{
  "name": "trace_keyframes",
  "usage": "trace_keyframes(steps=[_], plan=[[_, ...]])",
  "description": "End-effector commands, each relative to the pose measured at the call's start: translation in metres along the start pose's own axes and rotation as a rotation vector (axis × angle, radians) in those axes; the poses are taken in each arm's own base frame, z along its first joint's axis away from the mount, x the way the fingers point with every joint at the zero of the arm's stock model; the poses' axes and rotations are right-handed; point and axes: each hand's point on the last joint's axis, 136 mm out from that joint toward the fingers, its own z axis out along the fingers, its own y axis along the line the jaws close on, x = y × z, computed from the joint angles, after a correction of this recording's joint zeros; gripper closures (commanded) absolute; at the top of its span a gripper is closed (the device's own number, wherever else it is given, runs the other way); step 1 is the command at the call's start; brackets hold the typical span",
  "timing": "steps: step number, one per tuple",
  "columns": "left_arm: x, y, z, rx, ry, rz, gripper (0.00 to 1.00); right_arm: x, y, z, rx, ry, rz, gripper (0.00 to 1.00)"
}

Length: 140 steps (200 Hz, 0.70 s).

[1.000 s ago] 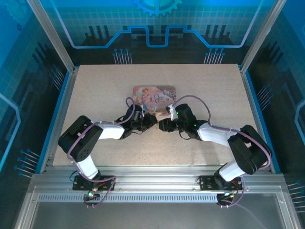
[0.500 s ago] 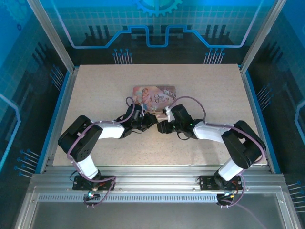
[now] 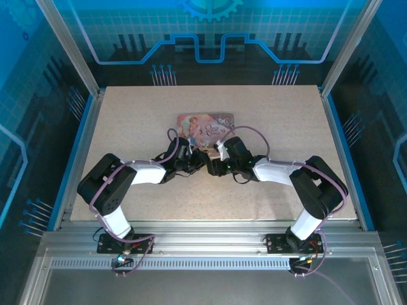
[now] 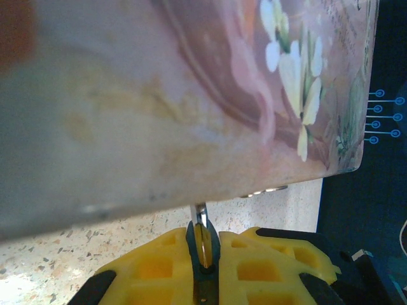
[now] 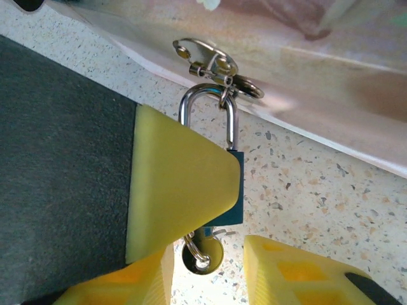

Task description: Unlock the padlock with the key

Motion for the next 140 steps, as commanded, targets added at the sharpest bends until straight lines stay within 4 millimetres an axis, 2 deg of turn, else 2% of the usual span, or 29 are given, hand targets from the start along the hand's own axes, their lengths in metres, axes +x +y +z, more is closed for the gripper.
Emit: trace_keyframes(steps=[1, 19, 29, 60, 102, 124, 140], plan=[[0.01, -0.017, 0.0, 0.056, 0.075, -0.026, 1.0, -0.021, 0.01, -0.003, 0.0, -0.051, -0.029, 0.65], [0.011, -0.016, 0.0, 0.057, 0.079, -0.027, 1.0, -0.024, 0.011, -0.006, -0.004, -0.066, -0.03, 0.66], [0.011, -0.016, 0.001, 0.059, 0.079, -0.028, 1.0, -0.025, 0.013, -0.007, -0.008, -0.069, -0.028, 0.69], [0.012, -0.015, 0.0, 0.06, 0.079, -0.03, 1.0, -0.026, 0.017, -0.006, -0.058, -0.086, -0.005, 1.0], [0.011, -0.012, -0.002, 0.048, 0.074, -0.027, 0.95, -0.017, 0.015, -0.001, -0.087, -0.07, 0.019, 1.0], [0.01, -0.005, -0.003, 0.032, 0.057, -0.034, 0.8, -0.01, 0.012, 0.002, -0.069, -0.035, -0.006, 1.0], [0.009, 0.002, -0.005, 0.012, 0.038, -0.041, 0.73, -0.004, 0.008, 0.005, -0.058, -0.012, -0.027, 1.0]])
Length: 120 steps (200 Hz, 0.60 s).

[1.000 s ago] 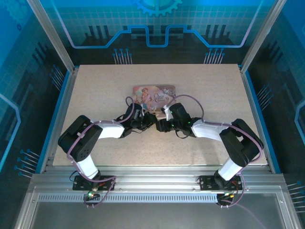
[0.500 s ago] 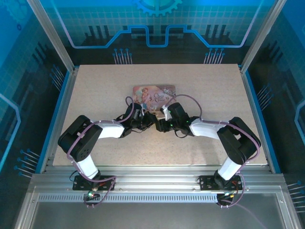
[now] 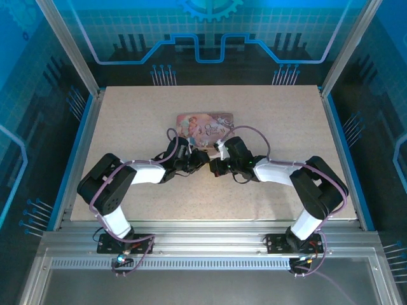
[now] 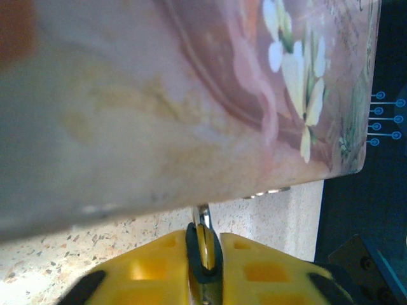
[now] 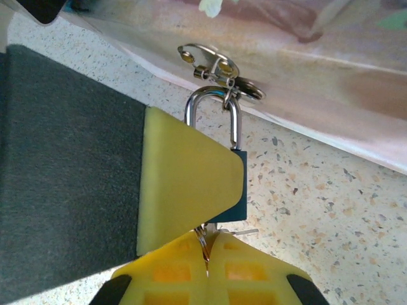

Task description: Unlock the padlock with the key

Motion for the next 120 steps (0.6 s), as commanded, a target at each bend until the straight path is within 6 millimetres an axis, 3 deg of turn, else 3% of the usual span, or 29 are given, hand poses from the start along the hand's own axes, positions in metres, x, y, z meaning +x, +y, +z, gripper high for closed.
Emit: trace_keyframes(steps=[1, 29, 57, 120], plan=[[0.012, 0.001, -0.005, 0.012, 0.041, -0.042, 0.73, -0.001, 0.004, 0.006, -0.029, 0.006, -0.048, 1.0], [0.008, 0.023, -0.014, -0.03, -0.022, -0.086, 0.63, 0.014, -0.004, 0.012, -0.005, 0.075, -0.089, 1.0], [0.005, 0.039, -0.023, -0.06, -0.059, -0.11, 0.62, 0.02, -0.008, 0.018, 0.005, 0.111, -0.104, 1.0], [-0.001, 0.037, -0.027, -0.067, -0.07, -0.088, 0.6, 0.013, -0.006, 0.016, 0.013, 0.096, -0.134, 0.99]])
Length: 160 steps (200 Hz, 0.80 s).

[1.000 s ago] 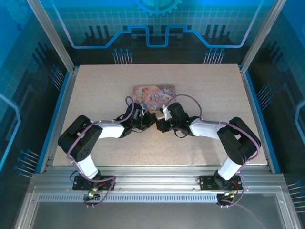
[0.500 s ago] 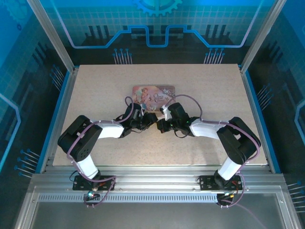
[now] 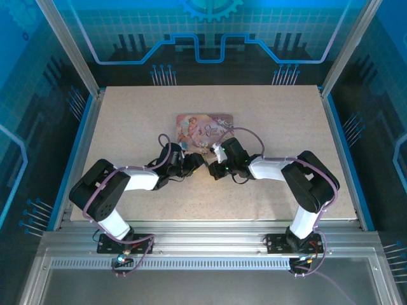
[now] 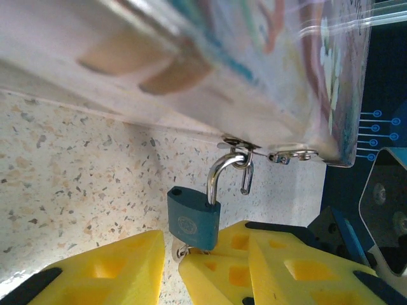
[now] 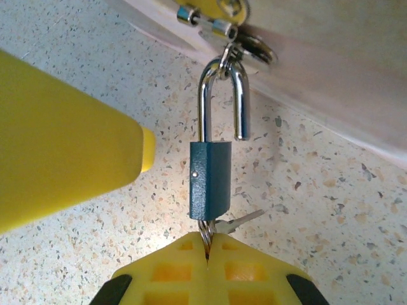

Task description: Unlock the padlock with the key

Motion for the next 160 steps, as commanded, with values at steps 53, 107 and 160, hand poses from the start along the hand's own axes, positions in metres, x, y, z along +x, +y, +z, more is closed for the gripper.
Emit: trace_keyframes(steps=[53, 107, 160], plan=[[-0.006, 0.015, -0.017, -0.065, -0.032, -0.006, 0.56, -0.01, 0.004, -0.012, 0.033, 0.038, -0.106, 0.99], [-0.004, 0.021, -0.03, -0.09, -0.036, 0.037, 0.49, -0.009, 0.003, -0.017, 0.054, 0.083, -0.184, 0.99], [0.012, 0.021, -0.048, -0.105, 0.023, 0.085, 0.01, -0.011, 0.001, -0.024, 0.083, 0.112, -0.282, 1.0]])
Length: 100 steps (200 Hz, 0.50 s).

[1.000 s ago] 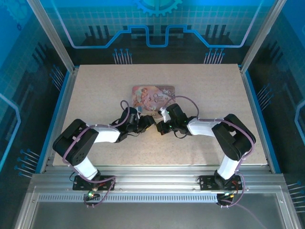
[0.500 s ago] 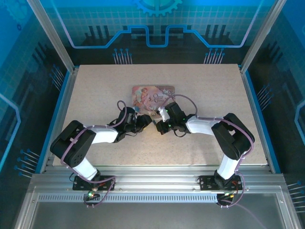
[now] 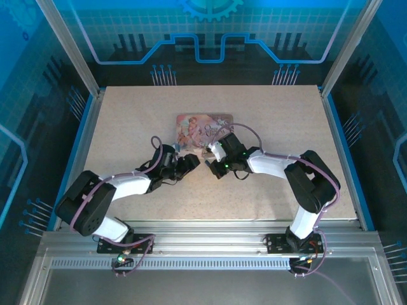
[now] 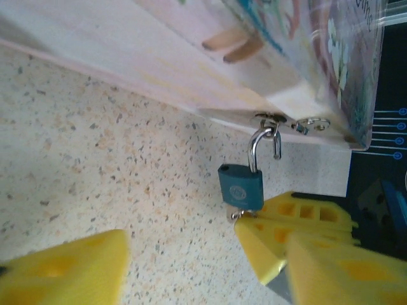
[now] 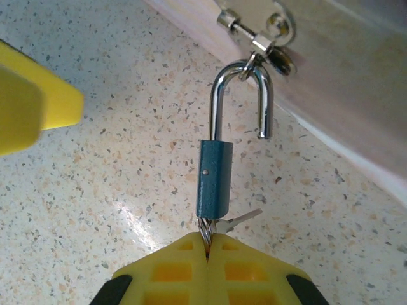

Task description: Unlock the padlock with the key

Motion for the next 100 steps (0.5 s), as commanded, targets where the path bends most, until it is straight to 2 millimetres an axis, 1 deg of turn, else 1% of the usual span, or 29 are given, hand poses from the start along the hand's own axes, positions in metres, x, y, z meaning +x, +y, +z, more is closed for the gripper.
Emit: trace_keyframes(steps=[1, 53, 81, 100], plan=[[0.011, 0.008, -0.015, -0.031, 0.041, 0.037, 0.01, -0.008, 0.003, -0.014, 0.017, 0.005, -0.092, 1.0], [0.021, 0.015, -0.044, -0.082, 0.048, 0.097, 0.01, -0.009, -0.002, -0.016, 0.042, 0.06, -0.178, 0.99], [0.027, 0.016, -0.055, -0.094, 0.068, 0.117, 0.01, -0.012, -0.001, -0.02, 0.046, 0.059, -0.219, 0.99], [0.031, 0.019, -0.062, -0.102, 0.073, 0.125, 0.01, -0.01, -0.001, -0.021, 0.042, 0.078, -0.247, 1.0]])
